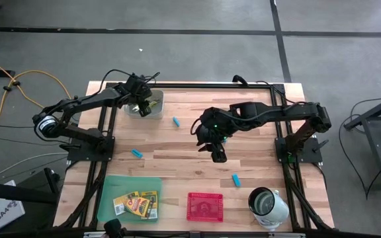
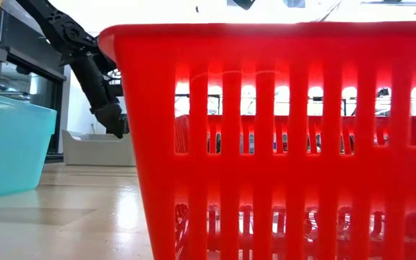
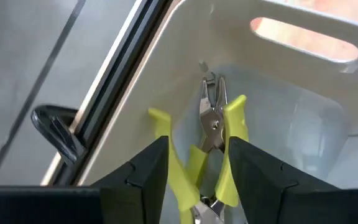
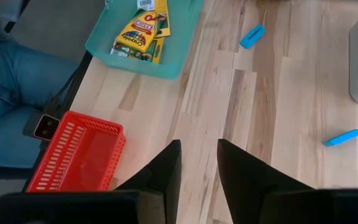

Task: Pick & Place School Supplies
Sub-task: Put the blue eraser into the red bin

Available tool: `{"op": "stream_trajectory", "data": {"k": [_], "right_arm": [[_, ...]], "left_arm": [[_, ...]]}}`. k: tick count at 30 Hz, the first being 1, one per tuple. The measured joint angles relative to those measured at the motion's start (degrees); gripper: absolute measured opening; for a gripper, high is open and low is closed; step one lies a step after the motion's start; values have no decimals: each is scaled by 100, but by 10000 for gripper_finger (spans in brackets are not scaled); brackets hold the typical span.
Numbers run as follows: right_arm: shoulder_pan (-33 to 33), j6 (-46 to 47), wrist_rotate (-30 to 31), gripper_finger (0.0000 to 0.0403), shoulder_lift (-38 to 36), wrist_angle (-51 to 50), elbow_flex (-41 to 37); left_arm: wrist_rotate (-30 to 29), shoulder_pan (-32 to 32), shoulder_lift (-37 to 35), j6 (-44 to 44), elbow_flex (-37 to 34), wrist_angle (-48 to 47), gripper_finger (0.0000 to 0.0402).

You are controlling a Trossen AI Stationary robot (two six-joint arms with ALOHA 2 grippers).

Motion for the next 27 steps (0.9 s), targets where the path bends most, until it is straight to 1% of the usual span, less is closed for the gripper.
{"op": "stream_trajectory", "data": {"k": [3,10,13,15,18,20,27], "right_arm": [[-2,0,0,95,0,-5,0],[-3,2,50,95,0,-10,0],[-3,35,405,95,1,-26,-31],[-3,208,802,95,0,-49,-130],[-53,630,1422,95,2,-73,-377],[-159,1011,1634,95,2,-57,-579],[-572,2491,1662,95,2,-64,-1391]], "left_arm": [[0,-46,0,230,0,91,161],[0,-173,0,316,0,645,161],[0,-273,-45,316,0,784,161],[0,-372,-119,316,0,828,161],[-3,-559,-283,258,0,826,161],[-7,-719,-408,161,0,823,161],[2,-1556,-862,-279,0,816,161]]}}
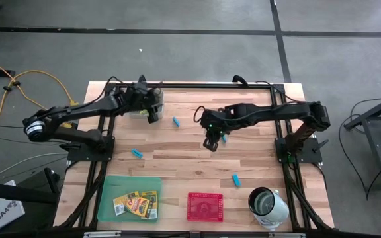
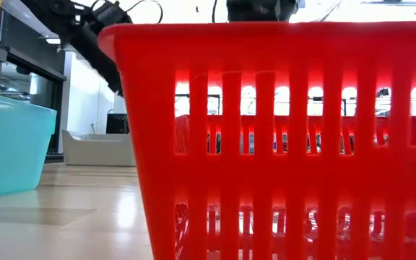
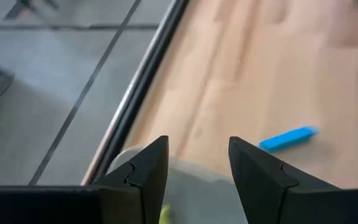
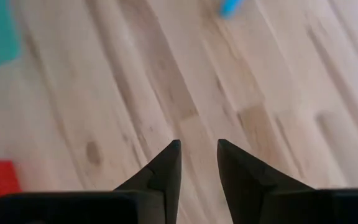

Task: Pick & Place School Supplies
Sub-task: Put the blue eraser into the red bin

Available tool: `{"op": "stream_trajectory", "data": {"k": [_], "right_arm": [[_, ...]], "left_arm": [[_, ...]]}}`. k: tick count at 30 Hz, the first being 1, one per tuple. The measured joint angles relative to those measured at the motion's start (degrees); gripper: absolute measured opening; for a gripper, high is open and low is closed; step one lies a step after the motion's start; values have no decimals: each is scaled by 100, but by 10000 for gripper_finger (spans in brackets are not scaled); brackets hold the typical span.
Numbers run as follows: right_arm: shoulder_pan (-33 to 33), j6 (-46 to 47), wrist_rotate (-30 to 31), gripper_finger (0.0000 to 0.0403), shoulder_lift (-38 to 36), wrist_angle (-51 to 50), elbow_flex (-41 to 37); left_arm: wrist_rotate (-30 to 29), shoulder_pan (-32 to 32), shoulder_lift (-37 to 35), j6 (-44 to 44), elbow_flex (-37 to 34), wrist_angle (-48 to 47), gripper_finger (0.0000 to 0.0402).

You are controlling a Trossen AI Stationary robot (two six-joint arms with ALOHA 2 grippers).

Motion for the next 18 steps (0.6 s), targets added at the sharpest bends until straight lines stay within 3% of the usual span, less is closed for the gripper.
{"op": "stream_trajectory", "data": {"k": [7,18], "right_arm": [[-310,1408,200,95,0,-15,-609],[-659,2422,427,95,0,-191,-1334]], "left_arm": [[2,-997,-143,-463,0,3,161],[-230,-2038,-143,-736,0,58,161]]}}
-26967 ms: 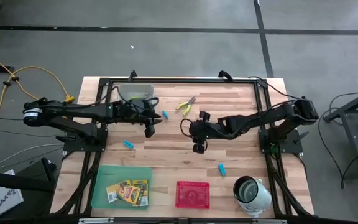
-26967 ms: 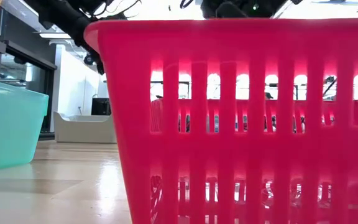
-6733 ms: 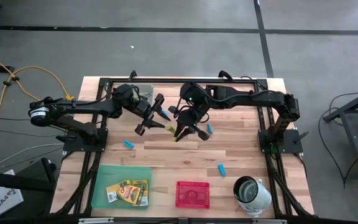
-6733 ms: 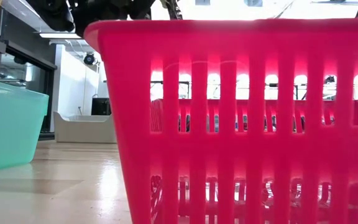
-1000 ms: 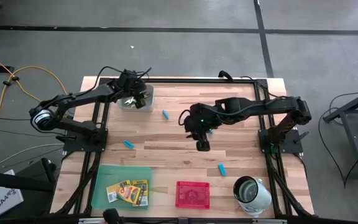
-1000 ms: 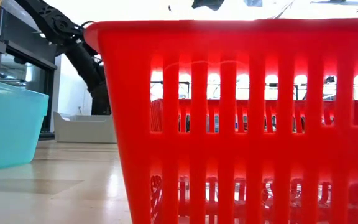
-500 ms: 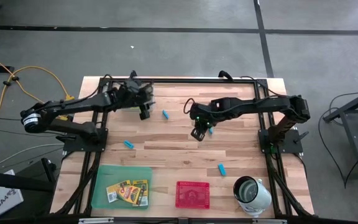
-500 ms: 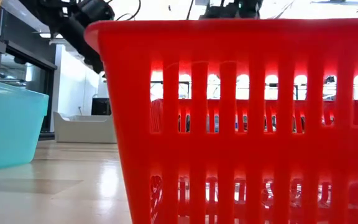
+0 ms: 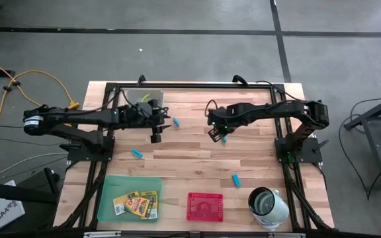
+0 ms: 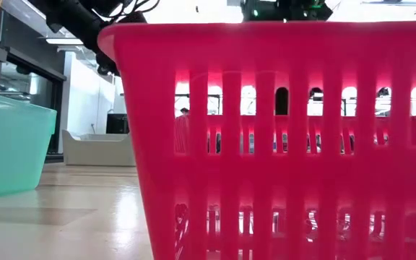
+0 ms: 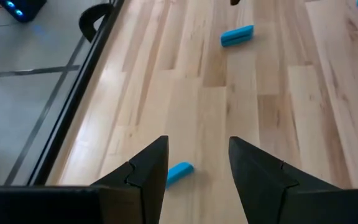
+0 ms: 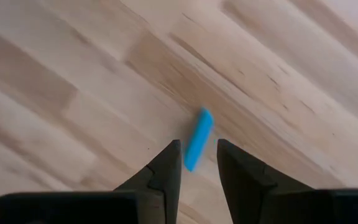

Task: Pick & Place School Supplies
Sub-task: Put the blue eraser into the red bin

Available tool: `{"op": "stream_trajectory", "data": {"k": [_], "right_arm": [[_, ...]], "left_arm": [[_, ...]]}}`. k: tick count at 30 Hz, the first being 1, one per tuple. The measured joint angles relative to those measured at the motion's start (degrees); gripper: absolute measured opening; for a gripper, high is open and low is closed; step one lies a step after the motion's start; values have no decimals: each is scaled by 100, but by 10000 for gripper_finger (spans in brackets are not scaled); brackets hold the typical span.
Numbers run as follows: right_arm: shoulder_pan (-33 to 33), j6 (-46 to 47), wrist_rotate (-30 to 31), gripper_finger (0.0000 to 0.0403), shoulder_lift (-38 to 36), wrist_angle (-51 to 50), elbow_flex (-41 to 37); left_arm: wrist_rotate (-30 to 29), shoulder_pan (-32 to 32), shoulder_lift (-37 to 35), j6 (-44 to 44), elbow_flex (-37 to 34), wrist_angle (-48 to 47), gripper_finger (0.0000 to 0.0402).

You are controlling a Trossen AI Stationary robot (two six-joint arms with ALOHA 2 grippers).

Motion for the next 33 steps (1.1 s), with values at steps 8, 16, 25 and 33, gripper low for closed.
{"op": "stream_trajectory", "data": {"k": [8,16,25,33], "right_arm": [[-58,327,-12,95,0,81,-431],[-53,481,-160,95,0,512,-725],[-13,493,-197,95,0,961,-956],[104,492,-143,95,164,1072,-982]], "left_arm": [[-91,-248,0,-55,0,10,161],[-91,-266,0,-181,0,9,161],[-91,-266,0,-182,0,9,161],[-89,-264,0,-182,0,7,161]]}}
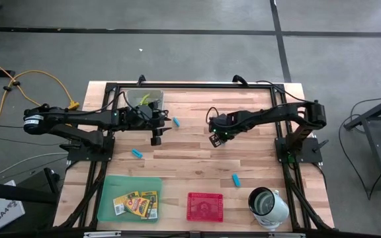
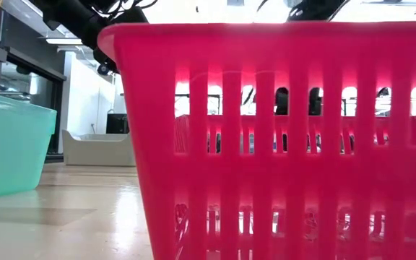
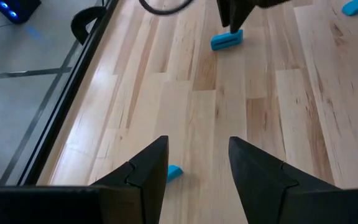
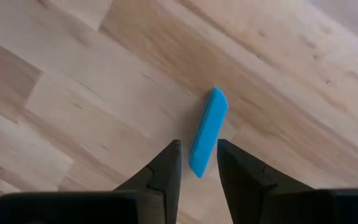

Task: Pick & Place School Supplies
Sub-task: Put the blue eraser into the red bin

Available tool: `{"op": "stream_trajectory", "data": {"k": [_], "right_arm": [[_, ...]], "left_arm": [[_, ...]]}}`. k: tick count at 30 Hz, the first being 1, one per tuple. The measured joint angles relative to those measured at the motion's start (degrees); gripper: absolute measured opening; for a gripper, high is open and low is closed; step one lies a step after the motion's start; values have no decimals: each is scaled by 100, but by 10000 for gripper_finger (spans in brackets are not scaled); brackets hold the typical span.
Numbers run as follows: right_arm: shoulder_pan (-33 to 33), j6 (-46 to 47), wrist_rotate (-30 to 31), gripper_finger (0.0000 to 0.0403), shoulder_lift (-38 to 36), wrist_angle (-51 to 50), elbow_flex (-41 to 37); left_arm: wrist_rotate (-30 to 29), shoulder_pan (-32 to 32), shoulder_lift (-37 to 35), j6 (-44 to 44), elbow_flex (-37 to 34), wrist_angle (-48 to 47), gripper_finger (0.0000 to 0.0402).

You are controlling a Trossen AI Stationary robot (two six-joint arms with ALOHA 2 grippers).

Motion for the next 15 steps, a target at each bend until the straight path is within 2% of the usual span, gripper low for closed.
{"op": "stream_trajectory", "data": {"k": [10,15], "right_arm": [[-4,-50,-32,95,670,116,0],[-4,-166,-69,95,752,169,20]], "left_arm": [[3,0,0,1,0,-2,161],[4,0,0,2,0,-4,161]]}}
